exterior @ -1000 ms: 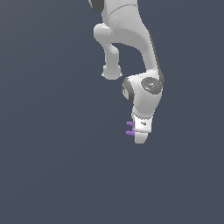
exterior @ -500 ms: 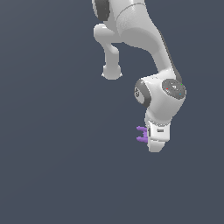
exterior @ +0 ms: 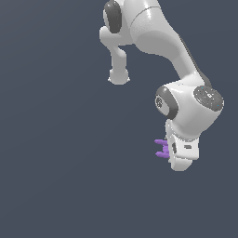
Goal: Pick up the object and move it to a goal position.
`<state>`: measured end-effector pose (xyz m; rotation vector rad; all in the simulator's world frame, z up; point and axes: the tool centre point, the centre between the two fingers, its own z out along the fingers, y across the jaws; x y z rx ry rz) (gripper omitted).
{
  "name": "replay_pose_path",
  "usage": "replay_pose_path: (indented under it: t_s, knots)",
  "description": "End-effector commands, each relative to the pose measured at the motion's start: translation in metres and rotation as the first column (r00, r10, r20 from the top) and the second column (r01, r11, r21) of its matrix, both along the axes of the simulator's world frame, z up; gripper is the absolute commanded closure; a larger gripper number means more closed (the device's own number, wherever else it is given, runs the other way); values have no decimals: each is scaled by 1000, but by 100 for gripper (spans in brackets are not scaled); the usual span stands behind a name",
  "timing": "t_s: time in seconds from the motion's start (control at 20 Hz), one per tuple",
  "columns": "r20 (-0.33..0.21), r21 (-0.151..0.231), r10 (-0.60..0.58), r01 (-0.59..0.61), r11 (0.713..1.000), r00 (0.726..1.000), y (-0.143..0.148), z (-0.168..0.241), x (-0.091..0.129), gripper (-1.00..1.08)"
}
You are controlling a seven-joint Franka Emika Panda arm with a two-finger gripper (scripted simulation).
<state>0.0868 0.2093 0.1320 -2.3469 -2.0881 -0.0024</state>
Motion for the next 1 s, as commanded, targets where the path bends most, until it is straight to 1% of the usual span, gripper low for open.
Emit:
replay_pose_path:
  t_s: [0.0, 0.45, 0.95]
  knots:
    - [0, 0, 0, 0, 1000, 1000, 7, 4, 8, 108]
    - [-1, -1, -1, 1, 1000, 1000, 23, 14, 26, 108]
    - [-1, -1, 0, 0, 1000, 1000, 28, 16, 33, 108]
